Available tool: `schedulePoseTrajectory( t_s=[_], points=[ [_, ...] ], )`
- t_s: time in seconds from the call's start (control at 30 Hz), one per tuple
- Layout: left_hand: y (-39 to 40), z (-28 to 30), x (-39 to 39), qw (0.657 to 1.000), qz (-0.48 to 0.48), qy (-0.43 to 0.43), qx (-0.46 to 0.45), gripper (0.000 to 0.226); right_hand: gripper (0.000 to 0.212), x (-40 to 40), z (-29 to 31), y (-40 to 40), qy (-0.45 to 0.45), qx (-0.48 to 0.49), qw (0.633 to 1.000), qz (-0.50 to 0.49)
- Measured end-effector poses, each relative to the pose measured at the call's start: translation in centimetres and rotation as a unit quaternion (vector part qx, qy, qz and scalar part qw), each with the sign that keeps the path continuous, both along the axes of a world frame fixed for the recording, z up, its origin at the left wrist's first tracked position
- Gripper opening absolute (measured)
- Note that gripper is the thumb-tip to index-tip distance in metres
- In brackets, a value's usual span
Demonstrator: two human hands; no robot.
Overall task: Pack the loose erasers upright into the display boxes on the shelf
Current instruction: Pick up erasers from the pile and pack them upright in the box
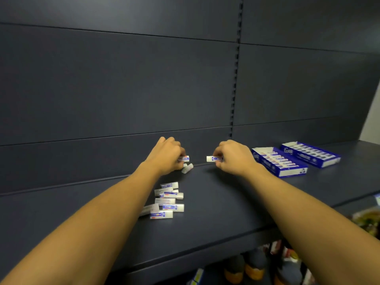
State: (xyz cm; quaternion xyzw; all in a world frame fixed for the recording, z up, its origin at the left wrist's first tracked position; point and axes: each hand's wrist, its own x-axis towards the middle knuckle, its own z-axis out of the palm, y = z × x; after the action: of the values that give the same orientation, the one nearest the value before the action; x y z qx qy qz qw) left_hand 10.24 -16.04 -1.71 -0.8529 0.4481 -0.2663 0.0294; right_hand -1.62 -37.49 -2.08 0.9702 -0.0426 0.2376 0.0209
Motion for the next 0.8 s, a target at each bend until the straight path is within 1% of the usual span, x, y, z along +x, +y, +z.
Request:
schedulePoseTrajectory(
  t_s=[0.23,0.4,0.6,0.8],
  points=[
    [-4.6,1.1,-3.3,1.0,-0.013,0.005,-0.022,0.03,0.021,-4.7,2.1,-4.0,-0.02,0.0,0.998,-0.058],
    [-8.8,1.7,-6.9,0.999,-0.007,0.006,-0.039,0.027,0.019,-8.7,2.4,-7.7,-0.007,0.021,0.996,-0.087],
    [-13.4,1.6,-11.5,0.999,0.008,0.017,-0.041,0.027,0.022,-12.7,2.5,-12.1,0.003,0.022,0.995,-0.093],
    [-16.9,1.5,-14.7,0.997,0.028,0.025,-0.067,0.027,0.024,-14.8,2.5,-15.3,-0.005,0.003,0.997,-0.073]
  ],
)
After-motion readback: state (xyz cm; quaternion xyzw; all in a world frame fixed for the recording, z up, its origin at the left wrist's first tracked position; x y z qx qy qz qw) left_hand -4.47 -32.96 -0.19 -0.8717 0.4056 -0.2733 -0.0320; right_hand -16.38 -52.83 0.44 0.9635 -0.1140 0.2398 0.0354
